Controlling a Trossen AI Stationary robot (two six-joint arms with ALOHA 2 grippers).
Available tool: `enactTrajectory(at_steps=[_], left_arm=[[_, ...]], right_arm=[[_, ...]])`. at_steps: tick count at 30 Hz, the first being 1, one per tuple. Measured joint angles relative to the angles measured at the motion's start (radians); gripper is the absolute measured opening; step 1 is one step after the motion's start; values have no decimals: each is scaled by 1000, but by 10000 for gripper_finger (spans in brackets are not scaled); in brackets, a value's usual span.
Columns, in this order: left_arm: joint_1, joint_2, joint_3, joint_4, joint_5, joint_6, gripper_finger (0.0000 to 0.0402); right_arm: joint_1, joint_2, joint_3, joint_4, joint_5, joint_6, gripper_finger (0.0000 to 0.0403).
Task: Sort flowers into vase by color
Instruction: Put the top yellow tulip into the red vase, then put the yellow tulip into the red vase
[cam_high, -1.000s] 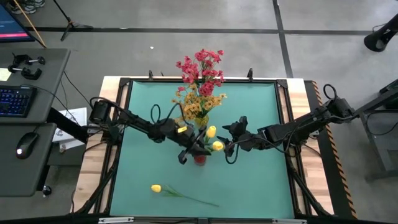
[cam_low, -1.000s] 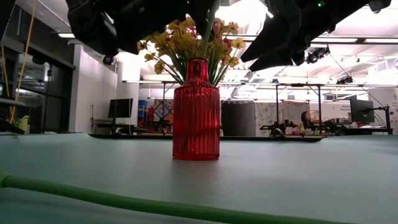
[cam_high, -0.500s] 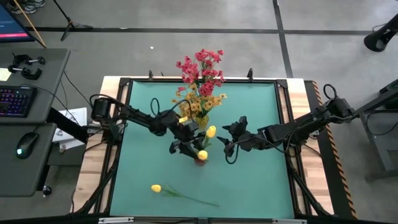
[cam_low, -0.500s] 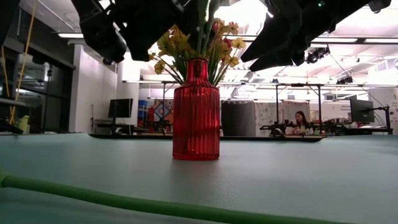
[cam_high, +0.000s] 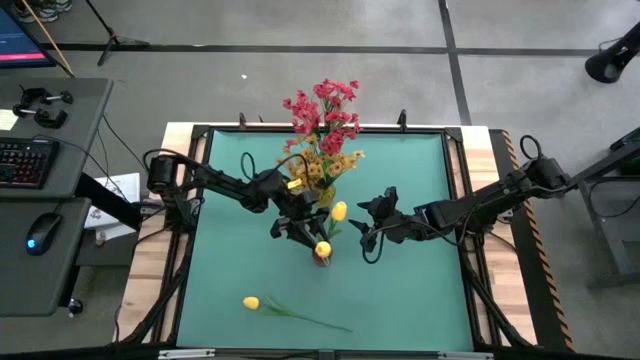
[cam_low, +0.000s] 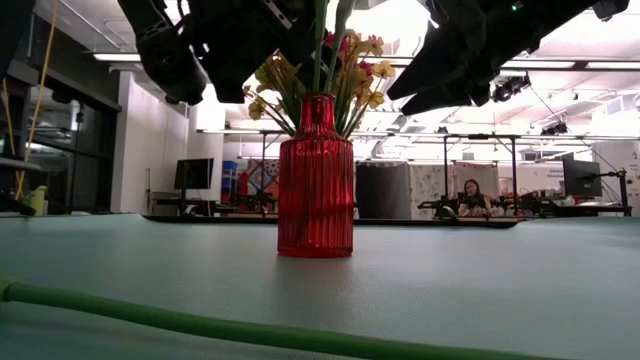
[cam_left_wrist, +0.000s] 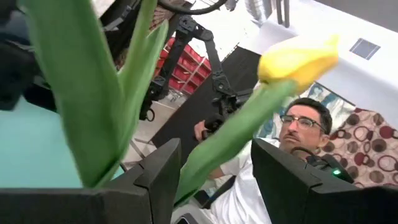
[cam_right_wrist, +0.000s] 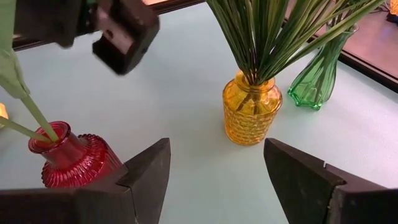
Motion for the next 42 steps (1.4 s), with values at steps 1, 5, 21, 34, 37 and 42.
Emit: enactTrajectory(at_steps=[1, 5, 21, 34, 37, 42], left_arm=[[6, -6, 0, -4, 1, 9, 184], [18, -38, 0, -2, 15, 43, 184], [70, -435, -367, -33, -238, 303, 184], [84, -799, -527, -514, -865, 617, 184], [81, -844, -527, -531, -826, 602, 184], [55, -929, -526, -515, -731, 581, 184]], right_arm=[[0, 0, 0, -2, 0, 1, 248], [0, 0, 0, -8, 0, 1, 248], [0, 0, 0, -28, 0, 39, 248], [0, 43, 0, 37, 8, 89, 248], [0, 78, 0, 56, -2, 87, 248], [-10, 100, 0, 70, -16, 72, 248]])
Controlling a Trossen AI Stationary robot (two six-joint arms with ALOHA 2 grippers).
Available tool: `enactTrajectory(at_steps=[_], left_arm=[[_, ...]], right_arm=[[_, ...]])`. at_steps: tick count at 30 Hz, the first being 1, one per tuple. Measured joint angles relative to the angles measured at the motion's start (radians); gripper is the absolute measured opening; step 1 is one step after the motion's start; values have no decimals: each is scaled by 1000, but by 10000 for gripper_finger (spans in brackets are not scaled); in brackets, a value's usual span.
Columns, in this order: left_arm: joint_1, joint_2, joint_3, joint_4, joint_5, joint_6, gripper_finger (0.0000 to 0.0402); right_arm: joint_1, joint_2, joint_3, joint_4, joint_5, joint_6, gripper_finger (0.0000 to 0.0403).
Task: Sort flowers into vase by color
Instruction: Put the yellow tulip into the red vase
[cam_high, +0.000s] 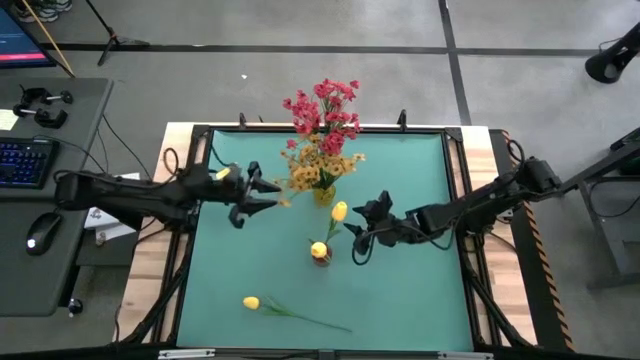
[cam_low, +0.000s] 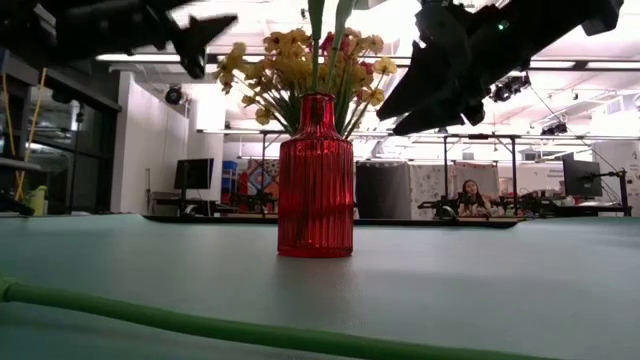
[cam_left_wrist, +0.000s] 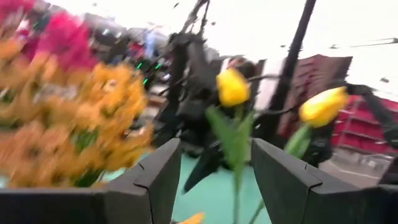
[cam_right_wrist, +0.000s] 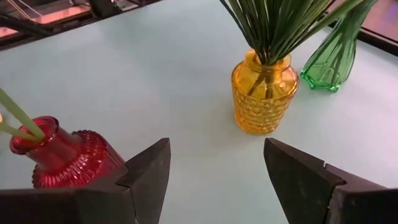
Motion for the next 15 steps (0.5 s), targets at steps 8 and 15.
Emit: enactTrajectory(at_steps=[8, 15], left_arm=[[-97, -193, 0, -8, 26, 97, 184], [-153, -246, 1, -26, 20, 121, 184]], right_arm=[[-2, 0, 0, 82, -94, -37, 248], [54, 103, 0, 297, -407, -14, 248]])
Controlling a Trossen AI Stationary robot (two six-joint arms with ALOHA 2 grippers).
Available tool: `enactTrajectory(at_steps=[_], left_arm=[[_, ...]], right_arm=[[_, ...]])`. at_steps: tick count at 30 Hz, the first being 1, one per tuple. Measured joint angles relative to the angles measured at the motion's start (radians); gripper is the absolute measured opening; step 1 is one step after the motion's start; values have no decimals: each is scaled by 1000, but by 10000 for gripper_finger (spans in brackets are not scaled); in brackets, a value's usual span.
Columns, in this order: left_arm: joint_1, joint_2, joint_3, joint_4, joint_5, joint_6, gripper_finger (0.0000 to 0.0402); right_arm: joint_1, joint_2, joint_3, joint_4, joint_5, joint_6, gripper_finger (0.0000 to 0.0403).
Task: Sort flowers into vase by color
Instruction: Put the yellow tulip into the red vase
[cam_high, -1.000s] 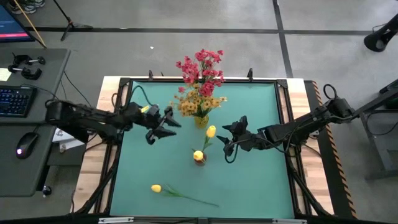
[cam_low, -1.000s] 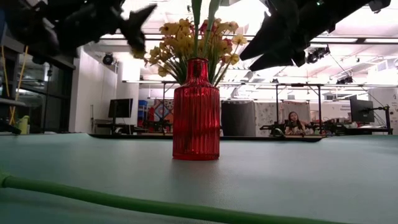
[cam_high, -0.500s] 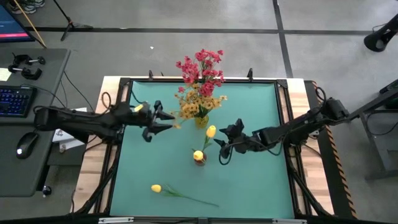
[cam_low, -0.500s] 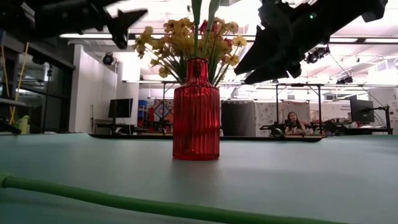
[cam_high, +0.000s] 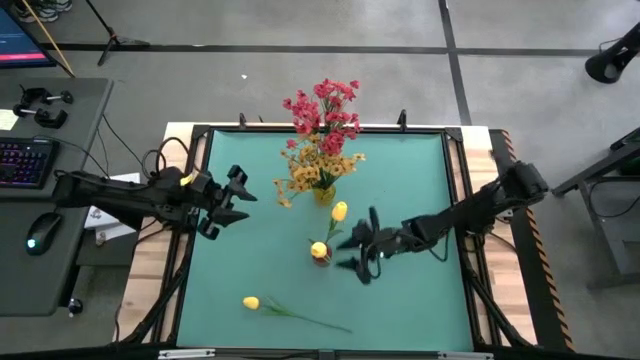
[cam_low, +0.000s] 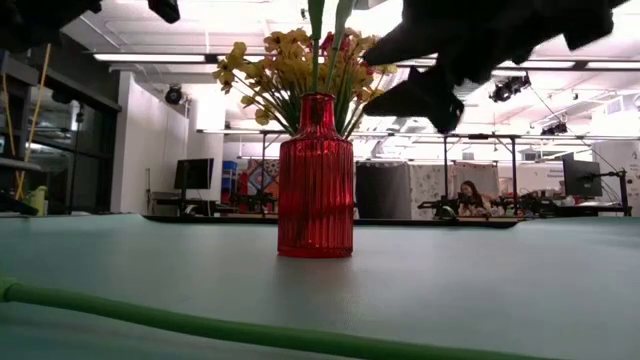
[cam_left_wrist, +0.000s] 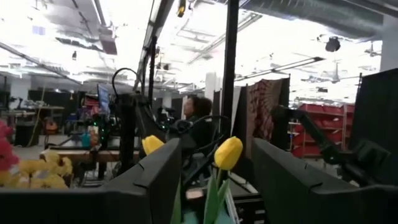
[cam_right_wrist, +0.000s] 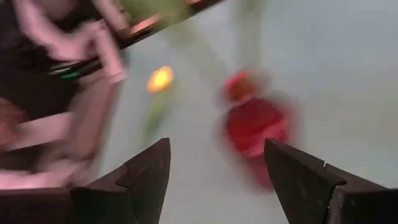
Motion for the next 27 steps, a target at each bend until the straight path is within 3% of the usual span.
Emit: enactTrajectory(at_steps=[2, 5, 9, 12, 15, 21, 27], left_arm=[[0, 0, 0, -9, -1, -3, 184], [0, 0, 0, -9, -2, -4, 184], [0, 0, 0, -8, -7, -8, 184], [0, 0, 0, -6, -8, -22, 184], [0, 0, 0, -6, -9, -22, 184], [0, 0, 0, -14, -9, -23, 184], [0, 0, 0, -19, -9, -23, 184]], right_arm=[[33, 62, 0, 68, -75, 90, 248], [95, 187, 33, 112, -102, 250, 248], [147, 383, 182, 100, -158, 348, 248], [144, 504, 357, -24, -251, 306, 248], [134, 597, 553, -257, -302, 215, 248], [123, 724, 876, -651, -295, 45, 248], [122, 765, 1029, -859, -166, -71, 248]])
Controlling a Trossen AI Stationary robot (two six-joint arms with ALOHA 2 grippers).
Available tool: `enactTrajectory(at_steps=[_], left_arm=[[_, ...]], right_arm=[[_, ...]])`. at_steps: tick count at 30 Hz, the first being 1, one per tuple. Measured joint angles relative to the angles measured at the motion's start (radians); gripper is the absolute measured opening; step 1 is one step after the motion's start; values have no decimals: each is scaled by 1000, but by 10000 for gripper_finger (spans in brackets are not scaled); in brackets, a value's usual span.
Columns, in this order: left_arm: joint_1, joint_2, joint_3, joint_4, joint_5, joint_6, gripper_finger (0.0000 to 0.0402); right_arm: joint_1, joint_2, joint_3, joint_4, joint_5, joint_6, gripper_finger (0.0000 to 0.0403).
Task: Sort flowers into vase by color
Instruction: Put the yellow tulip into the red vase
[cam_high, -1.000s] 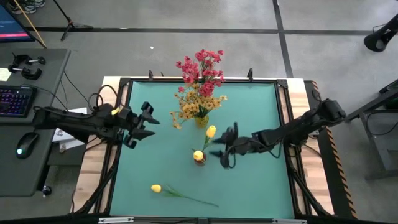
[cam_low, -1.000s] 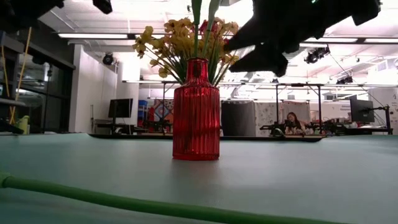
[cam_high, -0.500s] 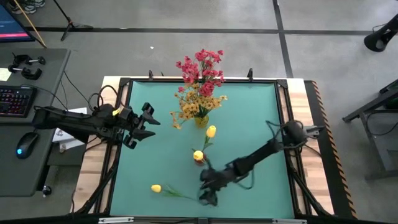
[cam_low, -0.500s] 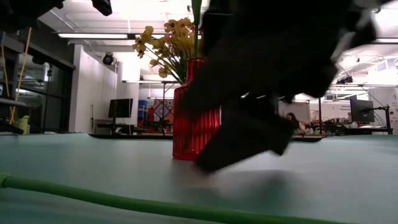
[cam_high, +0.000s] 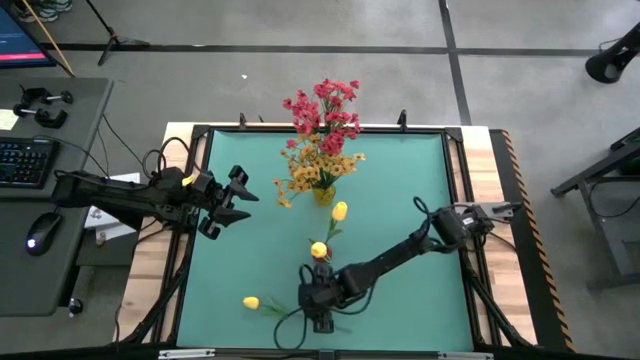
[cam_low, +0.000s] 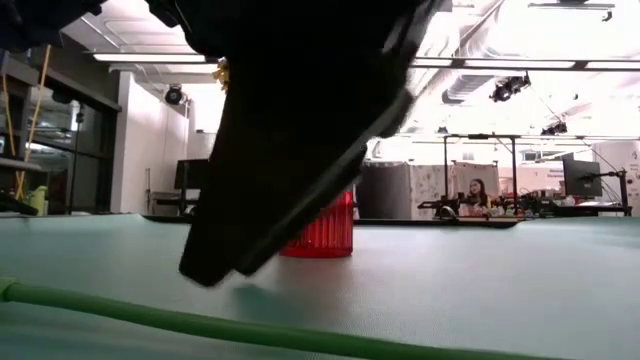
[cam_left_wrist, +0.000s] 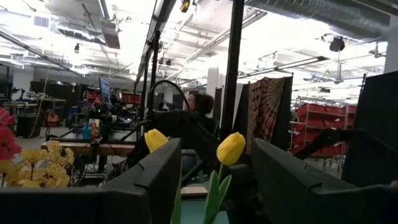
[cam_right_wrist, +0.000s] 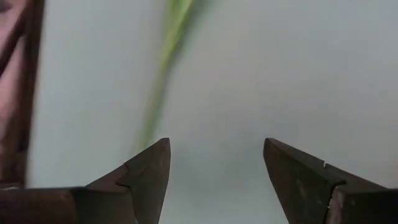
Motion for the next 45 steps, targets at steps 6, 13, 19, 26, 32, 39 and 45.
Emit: enactTrajectory(at_steps=[6, 13, 19, 26, 32, 39, 45], left_arm=[[0, 0, 0, 0, 0, 0, 184], [0, 0, 0, 0, 0, 0, 184], [0, 0, 0, 1, 0, 0, 184], [0, 0, 0, 1, -24, 3, 184], [2, 0, 0, 1, -85, 65, 184], [2, 0, 0, 2, -153, 122, 184], [2, 0, 0, -1, -179, 142, 184]], right_arm=[[-1, 0, 6, 3, 38, -35, 248], [-1, -2, -7, 30, -82, 17, 248], [0, -2, -7, 29, -161, 62, 248], [12, -2, -5, 30, -258, 145, 248], [37, -3, -5, 24, -152, 186, 248], [65, -4, -3, -27, 1, 186, 248], [69, -6, -6, -65, 14, 158, 248]])
